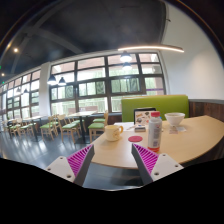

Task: Pour water

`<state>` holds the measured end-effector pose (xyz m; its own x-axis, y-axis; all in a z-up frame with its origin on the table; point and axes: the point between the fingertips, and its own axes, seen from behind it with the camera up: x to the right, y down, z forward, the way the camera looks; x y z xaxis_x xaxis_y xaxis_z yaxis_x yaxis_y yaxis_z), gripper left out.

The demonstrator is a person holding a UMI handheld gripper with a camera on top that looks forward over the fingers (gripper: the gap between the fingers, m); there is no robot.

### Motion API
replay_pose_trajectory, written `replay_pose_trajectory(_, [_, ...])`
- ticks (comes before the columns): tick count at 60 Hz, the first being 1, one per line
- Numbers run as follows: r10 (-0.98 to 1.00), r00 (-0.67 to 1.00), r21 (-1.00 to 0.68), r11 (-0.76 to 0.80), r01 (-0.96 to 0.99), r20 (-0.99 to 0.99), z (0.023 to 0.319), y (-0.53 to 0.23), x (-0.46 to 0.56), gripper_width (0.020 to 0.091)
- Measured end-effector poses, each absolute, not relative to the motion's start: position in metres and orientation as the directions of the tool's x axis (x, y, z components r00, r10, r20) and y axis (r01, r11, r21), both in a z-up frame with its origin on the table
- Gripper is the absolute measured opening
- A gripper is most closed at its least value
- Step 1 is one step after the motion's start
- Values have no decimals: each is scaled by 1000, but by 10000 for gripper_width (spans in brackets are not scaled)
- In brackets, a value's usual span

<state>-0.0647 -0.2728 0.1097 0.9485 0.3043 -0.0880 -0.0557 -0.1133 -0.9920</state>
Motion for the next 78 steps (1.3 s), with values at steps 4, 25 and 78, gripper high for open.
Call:
replay_pose_trajectory(4, [277,957,-992,-109,-58,-86,111,-278,-54,812])
replay_pose_trajectory(25, [51,998,-997,-79,25,21,90,-197,49,815])
replay_pose_trajectory(78, [-93,953,-958,-41,285,287,127,-3,62,370])
